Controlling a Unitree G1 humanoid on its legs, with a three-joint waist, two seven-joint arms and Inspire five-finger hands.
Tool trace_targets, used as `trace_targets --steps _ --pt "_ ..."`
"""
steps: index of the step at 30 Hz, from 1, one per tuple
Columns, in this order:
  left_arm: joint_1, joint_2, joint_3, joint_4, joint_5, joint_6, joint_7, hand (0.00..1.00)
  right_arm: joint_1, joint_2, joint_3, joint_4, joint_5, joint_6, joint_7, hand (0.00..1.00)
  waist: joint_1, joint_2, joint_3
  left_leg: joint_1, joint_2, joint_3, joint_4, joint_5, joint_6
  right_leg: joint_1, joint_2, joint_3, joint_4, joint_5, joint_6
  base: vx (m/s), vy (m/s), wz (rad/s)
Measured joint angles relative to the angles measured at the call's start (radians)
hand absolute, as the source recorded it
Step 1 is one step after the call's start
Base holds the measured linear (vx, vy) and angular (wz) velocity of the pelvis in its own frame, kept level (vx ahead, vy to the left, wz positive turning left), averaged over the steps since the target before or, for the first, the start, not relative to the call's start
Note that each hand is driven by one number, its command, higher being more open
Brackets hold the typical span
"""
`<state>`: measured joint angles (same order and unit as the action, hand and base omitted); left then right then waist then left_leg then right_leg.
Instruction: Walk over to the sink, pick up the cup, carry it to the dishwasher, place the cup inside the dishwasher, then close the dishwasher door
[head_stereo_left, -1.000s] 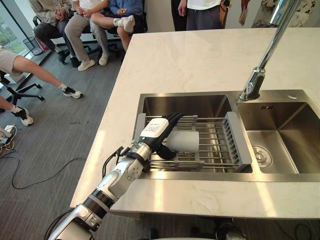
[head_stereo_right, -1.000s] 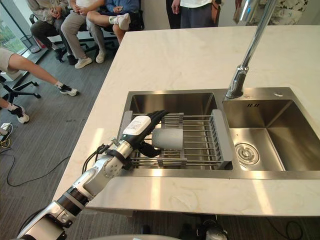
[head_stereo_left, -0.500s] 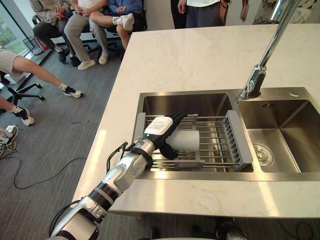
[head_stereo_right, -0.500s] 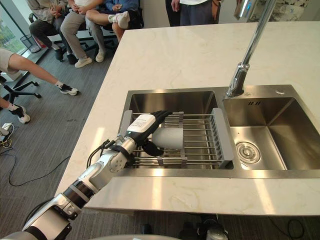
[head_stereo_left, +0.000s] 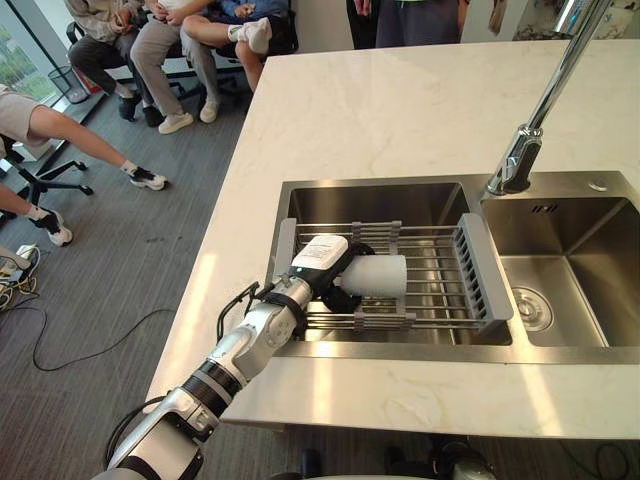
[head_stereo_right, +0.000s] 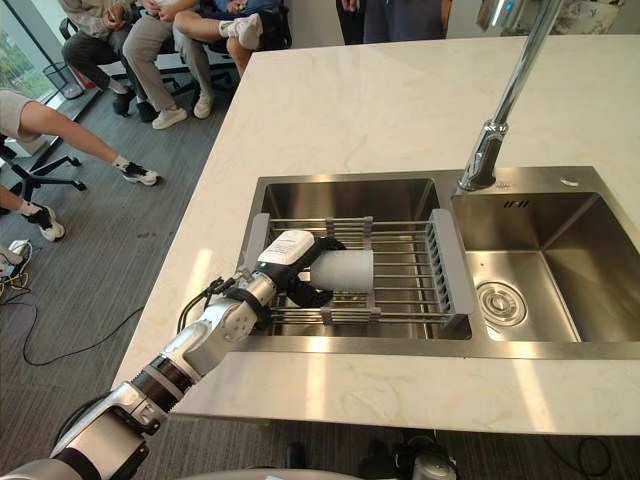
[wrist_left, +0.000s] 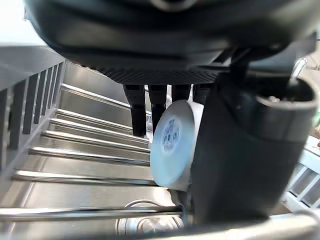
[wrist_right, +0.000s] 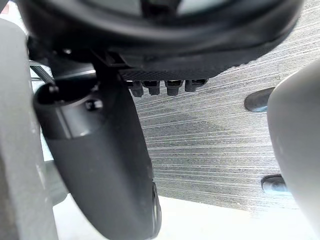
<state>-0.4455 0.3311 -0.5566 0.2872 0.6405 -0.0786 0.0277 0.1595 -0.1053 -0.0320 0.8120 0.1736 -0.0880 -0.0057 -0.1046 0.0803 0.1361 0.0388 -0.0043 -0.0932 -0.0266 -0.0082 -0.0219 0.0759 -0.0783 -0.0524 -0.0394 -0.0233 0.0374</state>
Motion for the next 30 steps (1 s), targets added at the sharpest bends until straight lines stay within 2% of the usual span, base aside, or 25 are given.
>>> trace_targets --steps 19,25,30 --pt "0.0 0.006 -0.001 -0.003 -0.075 0.008 -0.009 0.0 -0.003 0.001 0.0 0.0 0.001 0.0 0.001 1.0 -0.006 -0.001 0.002 0.004 0.001 0.0 -0.002 0.0 0.0 0.007 0.0 0.001 0.0 0.001 0.001 0.0 0.0 0.0" --pt "0.0 0.005 0.002 -0.129 -0.169 0.011 0.007 0.0 0.001 0.001 -0.003 0.0 0.002 0.005 0.003 1.0 0.008 -0.001 0.002 0.008 0.001 0.004 -0.002 0.0 0.001 0.007 -0.001 0.01 0.006 -0.002 0.002 0.0 0.0 -0.02" --pt "0.002 -0.028 0.035 -0.225 -0.264 0.0 0.033 0.0 0.001 0.002 -0.004 0.0 0.003 0.006 0.004 1.0 0.012 0.0 0.001 0.016 0.001 0.002 0.001 -0.001 0.001 0.003 -0.001 0.008 0.035 -0.018 0.002 -0.01 -0.006 0.01"
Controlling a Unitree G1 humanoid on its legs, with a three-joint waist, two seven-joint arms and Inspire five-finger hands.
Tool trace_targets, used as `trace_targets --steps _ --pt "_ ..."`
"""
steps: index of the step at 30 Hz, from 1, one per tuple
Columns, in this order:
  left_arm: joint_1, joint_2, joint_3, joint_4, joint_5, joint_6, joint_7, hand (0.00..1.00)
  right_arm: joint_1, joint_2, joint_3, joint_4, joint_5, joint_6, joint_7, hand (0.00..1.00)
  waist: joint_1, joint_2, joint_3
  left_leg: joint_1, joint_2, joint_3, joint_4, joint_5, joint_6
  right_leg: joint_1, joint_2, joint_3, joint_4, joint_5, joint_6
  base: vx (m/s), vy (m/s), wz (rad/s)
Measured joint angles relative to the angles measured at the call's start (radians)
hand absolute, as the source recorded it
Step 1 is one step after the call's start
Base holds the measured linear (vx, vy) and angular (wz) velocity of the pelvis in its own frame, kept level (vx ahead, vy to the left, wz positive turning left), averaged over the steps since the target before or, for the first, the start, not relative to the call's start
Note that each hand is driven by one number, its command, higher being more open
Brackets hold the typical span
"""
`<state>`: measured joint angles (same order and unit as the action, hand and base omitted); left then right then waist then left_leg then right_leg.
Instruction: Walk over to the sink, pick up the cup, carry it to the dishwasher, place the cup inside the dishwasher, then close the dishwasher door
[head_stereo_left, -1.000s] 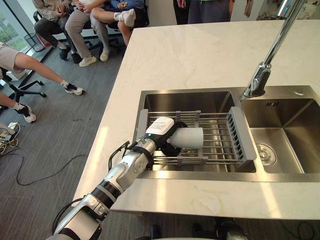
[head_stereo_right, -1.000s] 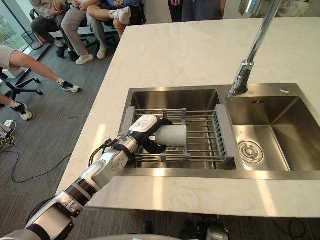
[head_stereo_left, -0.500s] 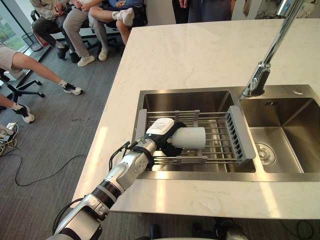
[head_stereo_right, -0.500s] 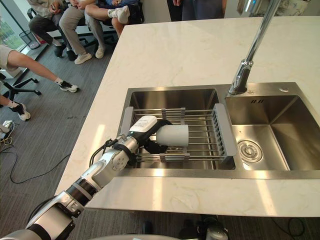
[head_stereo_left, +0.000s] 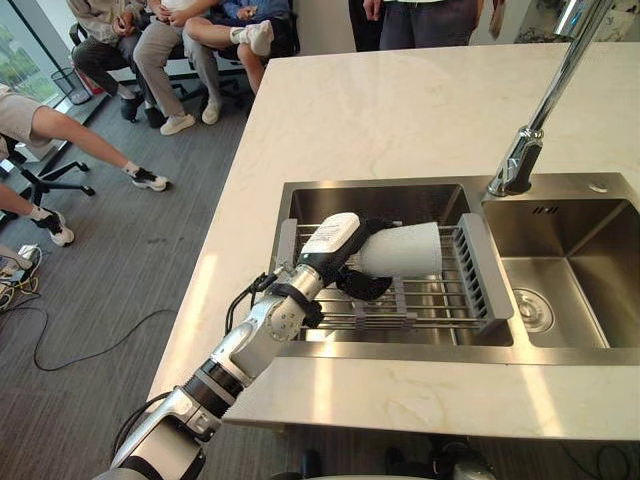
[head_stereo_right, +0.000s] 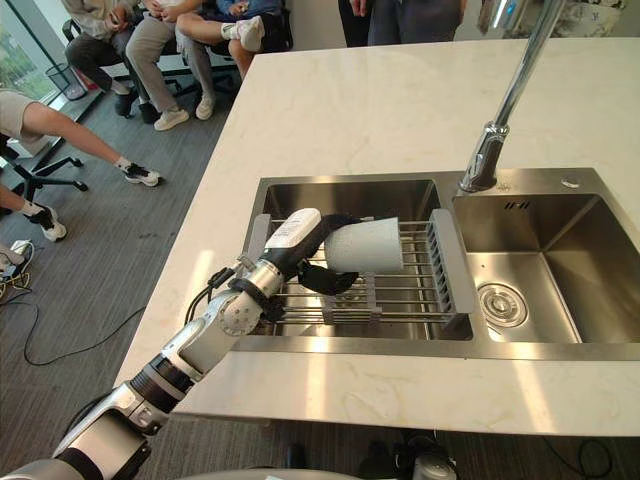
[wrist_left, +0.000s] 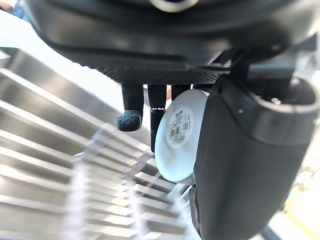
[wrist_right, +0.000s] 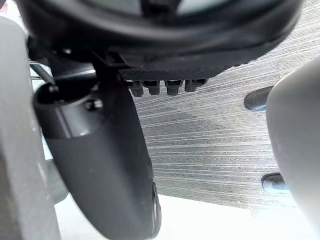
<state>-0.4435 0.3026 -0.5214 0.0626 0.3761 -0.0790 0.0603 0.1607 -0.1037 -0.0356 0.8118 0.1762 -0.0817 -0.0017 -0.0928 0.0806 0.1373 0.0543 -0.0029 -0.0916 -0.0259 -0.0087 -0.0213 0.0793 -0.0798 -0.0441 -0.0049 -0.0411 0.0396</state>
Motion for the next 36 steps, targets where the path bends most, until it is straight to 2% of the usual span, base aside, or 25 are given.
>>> trace_targets --steps 6,11,16,21,27,36 --pt "0.018 -0.019 0.022 -0.09 -0.066 -0.01 0.027 0.0 0.007 0.002 -0.006 0.0 0.0 0.0 0.0 1.0 0.019 0.001 -0.002 0.0 0.0 -0.006 0.004 0.0 0.0 -0.006 -0.001 -0.006 0.026 -0.013 0.001 -0.02 -0.01 0.03" --pt "0.093 -0.046 0.085 -0.189 -0.144 -0.03 0.059 0.0 0.011 0.004 -0.008 0.002 0.0 0.001 -0.001 1.0 0.028 0.0 -0.006 0.0 -0.001 -0.016 0.008 0.0 0.0 -0.004 -0.001 -0.015 0.035 -0.019 0.001 -0.02 -0.013 0.06" --pt "0.17 -0.084 0.129 -0.27 -0.266 -0.048 0.102 0.0 0.029 0.003 -0.009 0.002 0.0 0.001 -0.002 1.0 0.054 0.0 -0.024 -0.001 -0.001 -0.022 0.01 0.0 0.0 -0.004 -0.001 -0.021 0.04 -0.023 0.0 -0.01 -0.009 0.04" --pt "0.272 -0.123 0.167 -0.331 -0.353 -0.068 0.129 0.0 0.054 0.01 -0.008 0.001 0.001 0.001 -0.003 1.0 0.074 -0.009 -0.069 -0.003 -0.001 -0.034 0.012 0.0 0.0 -0.003 -0.002 -0.033 0.05 -0.032 -0.001 -0.01 -0.011 0.06" --pt "0.362 -0.162 0.208 -0.386 -0.444 -0.086 0.131 0.0 0.072 0.023 -0.006 -0.004 0.005 0.001 -0.003 1.0 0.088 -0.03 -0.088 -0.011 0.0 -0.037 0.023 -0.001 -0.002 -0.008 -0.002 -0.038 0.059 -0.035 -0.002 -0.01 -0.006 0.02" --pt "0.462 -0.198 0.268 -0.39 -0.539 -0.089 0.127 0.0 0.089 0.031 -0.004 -0.007 0.027 0.006 -0.003 1.0 0.107 -0.047 -0.125 -0.031 0.003 -0.037 0.029 -0.003 -0.003 -0.025 -0.003 -0.039 0.06 -0.035 -0.003 0.0 0.0 0.0"
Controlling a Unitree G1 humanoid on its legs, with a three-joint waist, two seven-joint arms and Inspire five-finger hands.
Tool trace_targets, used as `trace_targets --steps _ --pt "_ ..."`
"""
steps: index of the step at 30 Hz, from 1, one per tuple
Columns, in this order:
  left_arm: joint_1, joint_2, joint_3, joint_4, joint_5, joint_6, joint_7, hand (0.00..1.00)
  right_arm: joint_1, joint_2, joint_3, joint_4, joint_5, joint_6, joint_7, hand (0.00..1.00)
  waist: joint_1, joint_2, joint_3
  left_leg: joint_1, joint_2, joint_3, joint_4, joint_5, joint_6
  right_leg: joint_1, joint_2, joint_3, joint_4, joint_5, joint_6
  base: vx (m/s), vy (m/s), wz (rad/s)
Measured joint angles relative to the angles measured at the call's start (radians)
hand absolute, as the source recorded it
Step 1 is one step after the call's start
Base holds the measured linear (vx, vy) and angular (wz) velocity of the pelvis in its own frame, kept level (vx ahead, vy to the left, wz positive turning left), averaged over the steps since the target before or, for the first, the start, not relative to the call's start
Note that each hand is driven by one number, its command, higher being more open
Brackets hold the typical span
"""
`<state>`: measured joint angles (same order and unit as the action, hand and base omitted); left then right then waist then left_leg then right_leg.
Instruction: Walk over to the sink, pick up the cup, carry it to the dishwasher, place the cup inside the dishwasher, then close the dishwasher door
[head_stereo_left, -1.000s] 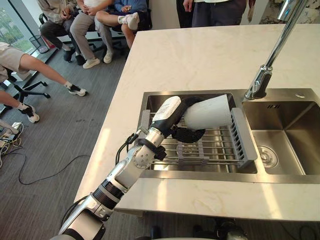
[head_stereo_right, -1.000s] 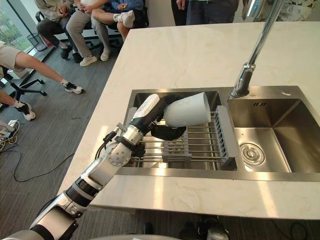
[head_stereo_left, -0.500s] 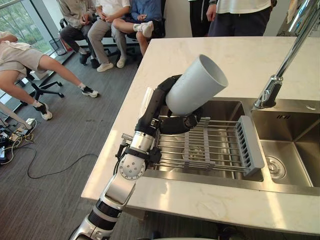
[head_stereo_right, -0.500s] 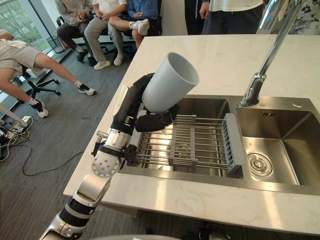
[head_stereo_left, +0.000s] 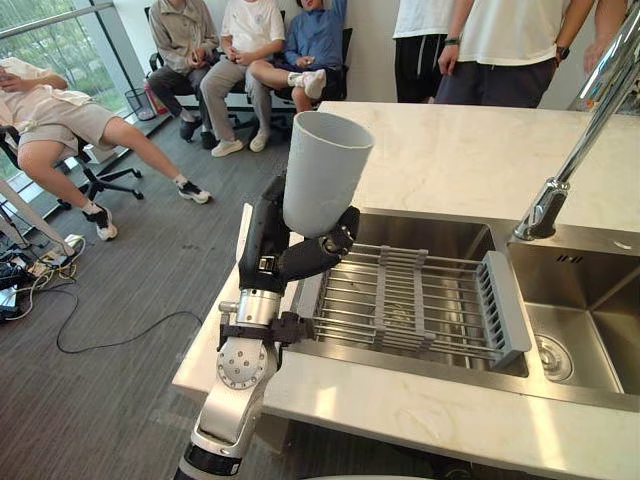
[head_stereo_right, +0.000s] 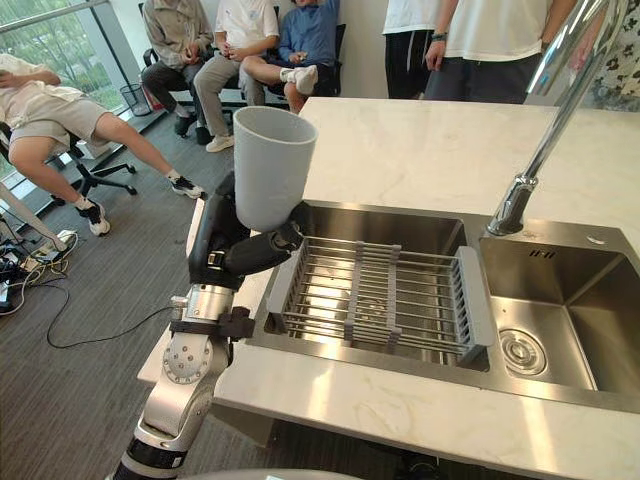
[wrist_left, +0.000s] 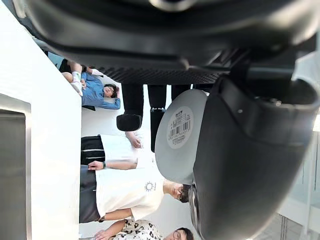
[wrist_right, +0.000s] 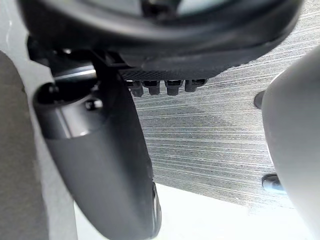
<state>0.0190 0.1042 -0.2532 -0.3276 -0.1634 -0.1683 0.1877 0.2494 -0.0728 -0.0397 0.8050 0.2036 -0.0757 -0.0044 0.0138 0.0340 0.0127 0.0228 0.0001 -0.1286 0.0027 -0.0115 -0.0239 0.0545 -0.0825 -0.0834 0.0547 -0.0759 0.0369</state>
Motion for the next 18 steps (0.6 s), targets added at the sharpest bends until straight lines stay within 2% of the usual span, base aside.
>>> trace_targets --steps 7,13,15,18 --pt "0.029 -0.011 0.013 -0.035 -0.055 -0.007 0.0 0.0 -0.001 0.014 0.0 -0.003 0.0 0.005 0.0 1.0 0.01 -0.018 -0.01 -0.005 0.002 0.009 0.004 -0.005 0.001 -0.007 0.001 0.009 0.0 0.001 0.0 0.0 0.003 -0.03" --pt "0.087 -0.017 0.041 -0.072 -0.074 -0.013 0.0 0.0 -0.002 0.015 0.002 -0.003 0.0 0.007 -0.001 1.0 0.028 -0.025 -0.014 -0.018 0.013 0.064 0.035 -0.036 0.001 -0.035 0.011 0.066 0.004 0.007 -0.002 0.0 0.014 -0.29" --pt "0.087 -0.018 0.059 -0.082 -0.074 -0.013 0.004 0.0 -0.013 0.019 0.007 -0.012 0.0 0.016 -0.004 1.0 0.043 -0.03 -0.011 -0.043 0.023 0.102 0.084 -0.065 0.001 -0.079 0.015 0.105 0.057 0.002 0.004 0.0 0.028 -0.48" --pt "0.087 -0.03 0.059 -0.105 -0.073 -0.013 0.011 0.0 -0.023 0.039 0.009 -0.041 -0.001 0.022 -0.006 1.0 0.043 -0.031 0.001 -0.059 0.034 0.116 0.132 -0.088 0.0 -0.123 0.029 0.129 0.15 -0.01 0.021 -0.05 0.014 -0.21"
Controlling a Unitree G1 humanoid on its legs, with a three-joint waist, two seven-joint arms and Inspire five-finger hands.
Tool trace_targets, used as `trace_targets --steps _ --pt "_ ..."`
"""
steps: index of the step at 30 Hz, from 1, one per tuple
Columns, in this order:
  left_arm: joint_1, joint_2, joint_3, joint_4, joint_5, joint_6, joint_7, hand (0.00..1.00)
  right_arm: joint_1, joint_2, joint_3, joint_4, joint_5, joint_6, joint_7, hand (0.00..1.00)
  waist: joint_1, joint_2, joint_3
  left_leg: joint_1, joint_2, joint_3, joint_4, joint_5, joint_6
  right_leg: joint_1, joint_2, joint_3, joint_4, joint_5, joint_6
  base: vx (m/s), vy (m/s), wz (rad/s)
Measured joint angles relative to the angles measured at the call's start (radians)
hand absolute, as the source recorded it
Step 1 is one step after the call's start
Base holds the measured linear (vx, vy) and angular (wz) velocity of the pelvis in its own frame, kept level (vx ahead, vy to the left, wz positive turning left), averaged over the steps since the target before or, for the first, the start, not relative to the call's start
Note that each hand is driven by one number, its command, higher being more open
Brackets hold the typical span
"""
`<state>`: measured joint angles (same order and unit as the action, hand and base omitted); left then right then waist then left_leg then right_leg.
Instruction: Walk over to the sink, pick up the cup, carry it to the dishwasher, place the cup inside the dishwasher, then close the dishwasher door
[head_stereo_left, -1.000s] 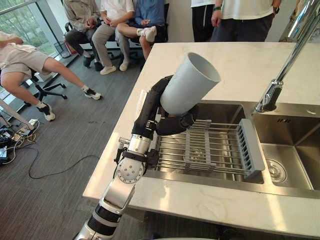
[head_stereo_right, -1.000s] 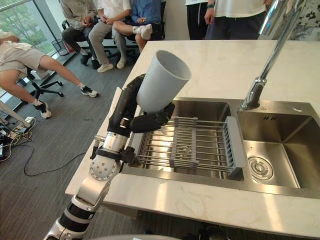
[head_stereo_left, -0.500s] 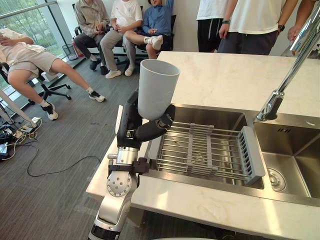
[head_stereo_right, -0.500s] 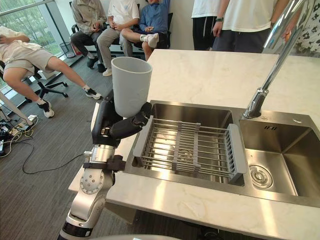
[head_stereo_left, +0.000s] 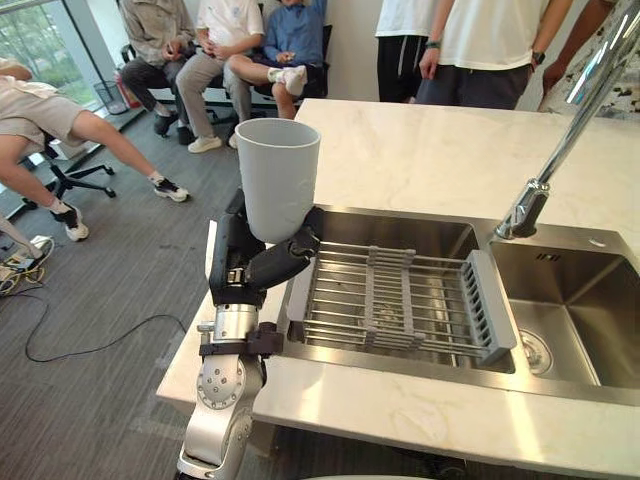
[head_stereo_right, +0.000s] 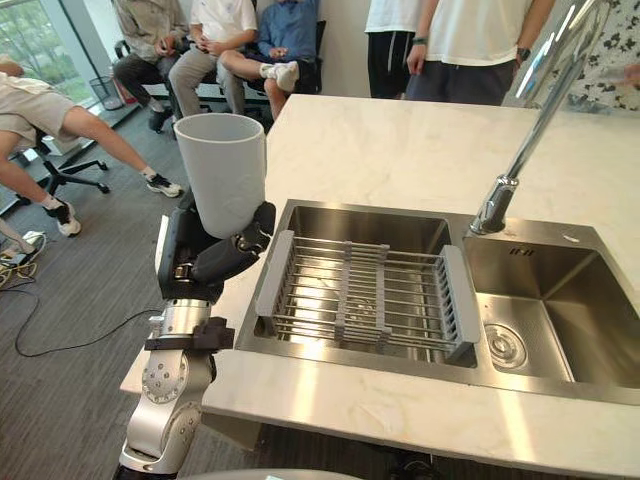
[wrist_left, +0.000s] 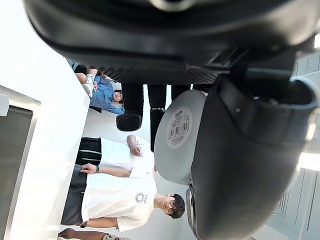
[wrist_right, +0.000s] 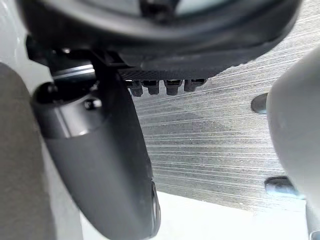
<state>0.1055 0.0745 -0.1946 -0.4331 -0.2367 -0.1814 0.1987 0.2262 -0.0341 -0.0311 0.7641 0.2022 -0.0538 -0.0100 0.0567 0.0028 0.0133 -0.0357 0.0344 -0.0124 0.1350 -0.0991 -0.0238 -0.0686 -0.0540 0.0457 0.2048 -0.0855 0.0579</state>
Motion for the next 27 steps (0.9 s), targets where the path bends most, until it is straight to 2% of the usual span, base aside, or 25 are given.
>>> trace_targets --steps 2,4,6,8,11,12,13,14,15,16,17,18,20,21,23,24,25,26,27 --pt "-0.008 -0.007 -0.012 -0.011 0.002 -0.002 0.001 0.0 -0.004 0.011 0.002 -0.028 -0.001 0.0 -0.003 1.0 0.001 0.001 0.019 0.002 0.0 -0.009 0.022 -0.011 0.007 -0.015 0.003 0.037 0.088 -0.024 0.027 -0.11 0.006 0.18" --pt "-0.015 -0.013 -0.015 -0.018 0.003 -0.005 0.011 0.0 -0.012 0.024 0.029 -0.05 -0.006 0.001 -0.011 1.0 0.002 -0.002 0.023 -0.011 -0.017 -0.049 0.046 -0.01 0.011 -0.051 -0.01 0.117 0.321 -0.114 0.02 -0.1 -0.036 0.52" --pt "-0.018 -0.019 -0.018 -0.029 0.003 -0.01 0.017 0.0 -0.016 0.031 0.048 -0.062 -0.008 0.001 -0.011 1.0 0.01 -0.014 0.016 -0.038 -0.03 -0.088 0.074 -0.007 0.006 -0.04 -0.02 0.155 0.392 -0.137 0.022 -0.05 -0.108 0.68" --pt "-0.035 -0.023 -0.032 -0.036 0.002 -0.022 0.018 0.0 -0.027 0.036 0.059 -0.092 -0.008 0.001 -0.012 1.0 0.037 -0.014 0.019 -0.095 -0.04 -0.147 0.117 0.003 -0.011 -0.028 -0.002 0.184 0.36 -0.168 0.018 -0.1 -0.225 0.92" --pt "-0.054 -0.036 -0.083 -0.051 0.002 -0.031 0.016 0.0 -0.034 0.039 0.061 -0.11 -0.007 0.003 -0.02 1.0 0.093 -0.011 0.021 -0.163 -0.033 -0.219 0.126 0.036 -0.057 0.032 0.012 0.157 0.185 -0.216 -0.005 -0.15 -0.21 0.71" --pt "-0.066 -0.046 -0.107 -0.051 0.002 -0.035 0.016 0.0 -0.051 0.033 0.066 -0.111 -0.002 0.003 -0.023 1.0 0.088 0.006 0.03 -0.206 -0.027 -0.266 0.146 0.049 -0.078 0.031 0.032 0.123 0.154 -0.219 -0.011 -0.42 -0.353 1.3" --pt "-0.07 -0.051 -0.155 -0.05 0.0 -0.034 0.015 0.0 -0.063 0.029 0.069 -0.11 0.001 0.003 -0.035 1.0 0.074 0.026 0.044 -0.23 -0.001 -0.333 0.108 0.104 -0.106 0.016 0.071 0.039 0.167 -0.207 -0.045 -0.39 -0.298 1.3" --pt "-0.07 -0.051 -0.162 -0.05 0.0 -0.034 0.014 0.0 -0.064 0.028 0.069 -0.11 0.001 0.003 -0.036 1.0 0.067 0.026 0.044 -0.223 0.008 -0.332 0.063 0.129 -0.088 0.013 0.069 0.017 0.167 -0.202 -0.055 -0.33 -0.216 1.11" --pt "-0.073 -0.051 -0.166 -0.05 0.0 -0.034 0.012 0.0 -0.065 0.033 0.067 -0.111 0.001 0.003 -0.037 1.0 0.063 0.02 0.046 -0.213 0.02 -0.317 0.024 0.133 -0.072 0.006 0.059 -0.006 0.16 -0.194 -0.064 -0.19 -0.071 0.86" --pt "-0.087 -0.054 -0.175 -0.05 -0.001 -0.033 0.007 0.0 -0.068 0.028 0.063 -0.112 0.002 0.003 -0.044 1.0 0.043 0.008 0.06 -0.248 0.044 -0.203 0.066 0.112 -0.034 0.004 0.04 -0.054 0.151 -0.18 -0.069 -0.23 -0.084 1.15" --pt "-0.102 -0.055 -0.19 -0.05 -0.001 -0.033 0.001 0.0 -0.063 0.007 0.063 -0.112 0.003 0.003 -0.052 1.0 0.03 0.007 0.061 -0.278 0.055 -0.094 0.167 0.082 -0.002 0.003 0.02 -0.098 0.14 -0.165 -0.067 -0.26 -0.081 1.24" --pt "-0.116 -0.056 -0.2 -0.051 -0.002 -0.034 -0.006 0.0 -0.058 -0.006 0.063 -0.112 0.003 0.004 -0.056 1.0 0.025 0.007 0.061 -0.28 0.063 -0.028 0.242 0.063 0.014 0.004 0.001 -0.123 0.137 -0.155 -0.066 -0.15 -0.041 0.94" --pt "-0.152 -0.059 -0.221 -0.051 -0.02 -0.035 -0.017 0.0 -0.054 -0.014 0.063 -0.121 0.007 0.004 -0.058 1.0 0.01 0.012 0.057 -0.25 0.082 0.064 0.336 0.032 0.025 0.005 -0.023 -0.172 0.123 -0.138 -0.056 -0.12 0.059 0.88" --pt "-0.181 -0.06 -0.23 -0.05 -0.026 -0.035 -0.028 0.0 -0.055 -0.01 0.064 -0.137 0.014 0.004 -0.058 1.0 0.006 0.016 0.055 -0.204 0.103 0.111 0.33 -0.015 0.023 -0.002 -0.033 -0.199 0.119 -0.131 -0.044 -0.15 0.135 0.91" --pt "-0.215 -0.057 -0.248 -0.035 -0.04 -0.039 -0.034 0.0 -0.056 -0.005 0.064 -0.147 0.015 0.002 -0.057 1.0 0.003 0.021 0.052 -0.167 0.121 0.157 0.296 -0.066 0.019 -0.008 -0.045 -0.231 0.118 -0.124 -0.032 -0.13 0.188 0.6" --pt "-0.229 -0.053 -0.258 -0.019 -0.04 -0.04 -0.038 0.0 -0.06 -0.004 0.057 -0.143 0.021 0.002 -0.056 1.0 -0.004 0.038 0.04 -0.135 0.126 0.179 0.225 -0.09 -0.029 -0.006 -0.045 -0.246 0.12 -0.125 -0.014 -0.11 0.208 0.35" --pt "-0.226 -0.042 -0.263 0.008 -0.04 -0.047 -0.041 0.0 -0.06 0.016 0.055 -0.124 0.033 0.002 -0.054 1.0 0.004 0.009 0.032 -0.104 0.088 0.194 0.16 -0.067 -0.022 0.001 -0.066 -0.237 0.103 -0.123 -0.002 -0.07 0.193 0.27" --pt "-0.226 -0.037 -0.262 0.028 -0.041 -0.051 -0.04 0.0 -0.054 0.027 0.055 -0.117 0.037 0.002 -0.052 1.0 0.002 -0.001 0.024 -0.087 0.064 0.193 0.118 -0.043 -0.018 0.01 -0.08 -0.233 0.083 -0.118 0.006 -0.04 0.211 0.32" --pt "-0.228 -0.034 -0.263 0.067 -0.041 -0.052 -0.04 0.0 -0.046 0.04 0.056 -0.103 0.041 -0.001 -0.051 1.0 -0.016 -0.012 0.005 -0.065 0.03 0.169 0.051 0.0 -0.012 0.03 -0.09 -0.229 0.037 -0.104 0.016 0.0 0.164 0.61"
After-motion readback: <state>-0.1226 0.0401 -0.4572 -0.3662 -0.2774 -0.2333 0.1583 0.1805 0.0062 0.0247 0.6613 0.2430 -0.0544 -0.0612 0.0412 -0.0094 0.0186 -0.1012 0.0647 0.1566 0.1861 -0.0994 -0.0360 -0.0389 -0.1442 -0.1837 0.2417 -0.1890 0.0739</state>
